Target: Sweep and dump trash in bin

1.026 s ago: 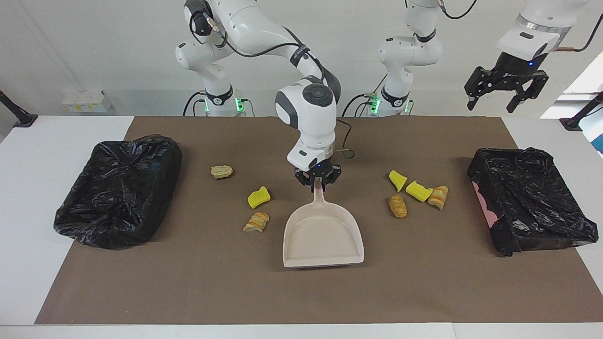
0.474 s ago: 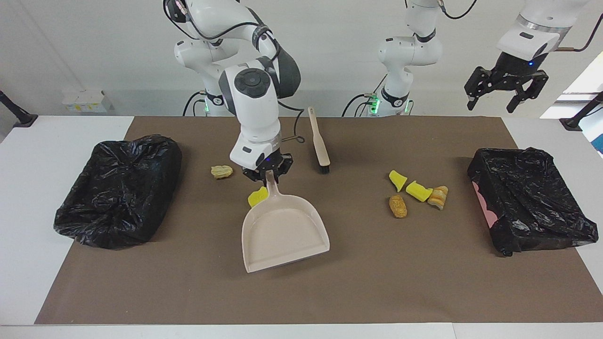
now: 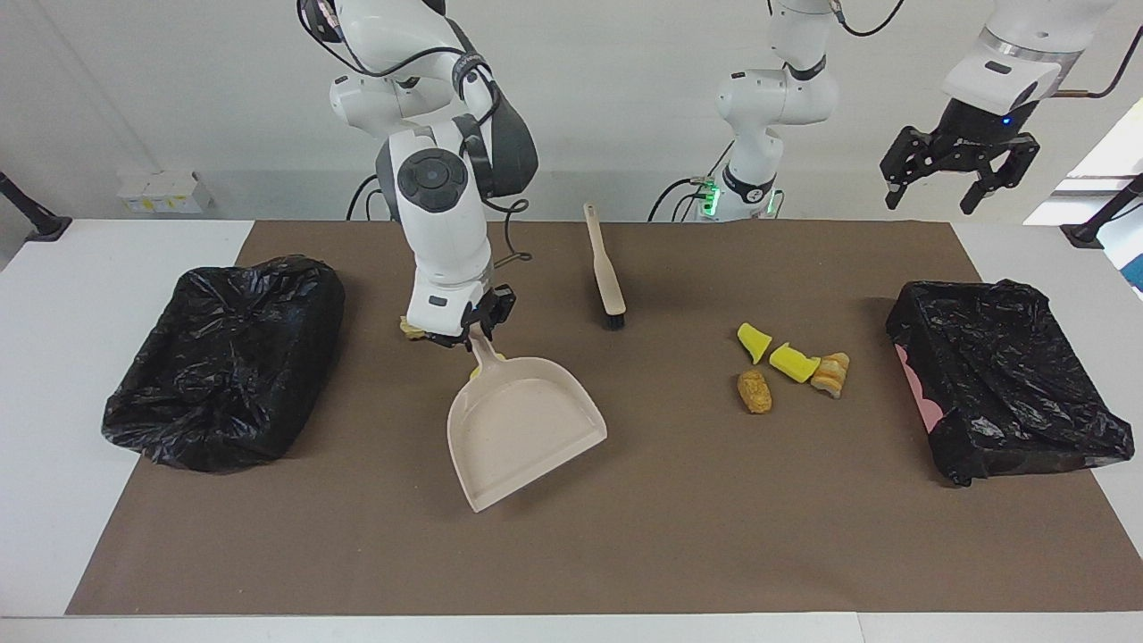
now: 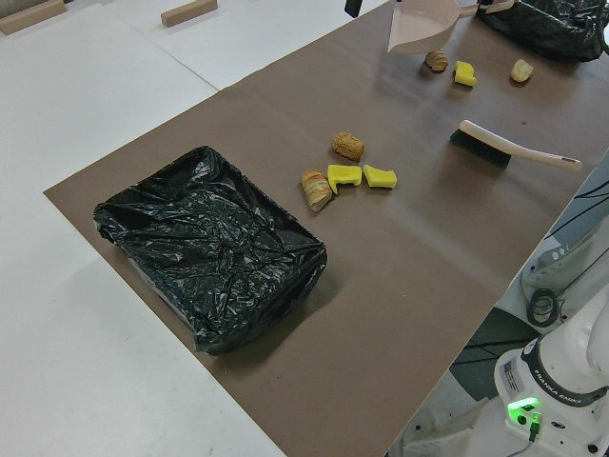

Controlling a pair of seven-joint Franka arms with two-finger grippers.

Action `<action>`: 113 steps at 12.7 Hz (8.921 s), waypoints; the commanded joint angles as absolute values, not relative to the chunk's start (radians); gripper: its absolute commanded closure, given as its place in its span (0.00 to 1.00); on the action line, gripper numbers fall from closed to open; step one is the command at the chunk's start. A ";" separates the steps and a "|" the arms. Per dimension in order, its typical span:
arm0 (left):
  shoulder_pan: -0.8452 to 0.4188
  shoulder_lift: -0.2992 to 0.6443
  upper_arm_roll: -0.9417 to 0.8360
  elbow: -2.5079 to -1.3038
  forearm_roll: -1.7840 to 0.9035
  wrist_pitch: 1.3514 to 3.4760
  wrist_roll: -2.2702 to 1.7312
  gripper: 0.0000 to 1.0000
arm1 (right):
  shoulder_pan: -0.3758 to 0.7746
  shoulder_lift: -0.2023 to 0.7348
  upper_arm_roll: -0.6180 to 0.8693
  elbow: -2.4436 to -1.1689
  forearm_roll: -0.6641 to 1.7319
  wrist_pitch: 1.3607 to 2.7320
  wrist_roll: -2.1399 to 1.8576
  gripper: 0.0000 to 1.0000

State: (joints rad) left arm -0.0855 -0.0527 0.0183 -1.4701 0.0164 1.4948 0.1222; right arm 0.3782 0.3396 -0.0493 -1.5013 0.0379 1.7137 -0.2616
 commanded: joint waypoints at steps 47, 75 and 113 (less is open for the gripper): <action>-1.011 -0.153 -0.038 -2.456 -0.219 2.235 -0.954 0.66 | 0.379 0.173 -0.048 -1.959 -0.103 2.028 -1.301 1.00; -0.010 -0.184 -0.026 -2.284 0.150 1.916 -0.287 1.00 | 0.583 0.275 -0.041 -1.876 -0.121 2.098 -0.940 1.00; -0.378 -0.071 -0.026 -2.221 -0.120 1.983 -0.103 1.00 | 0.572 0.287 -0.041 -1.902 -0.121 2.109 -0.943 1.00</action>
State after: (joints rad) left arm -0.4439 -0.1140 -0.0188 -2.2869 -0.1732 2.0202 -0.1308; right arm 0.5841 0.2860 -0.0490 -1.8940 -0.1078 2.1007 -0.9649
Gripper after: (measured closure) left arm 0.740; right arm 0.683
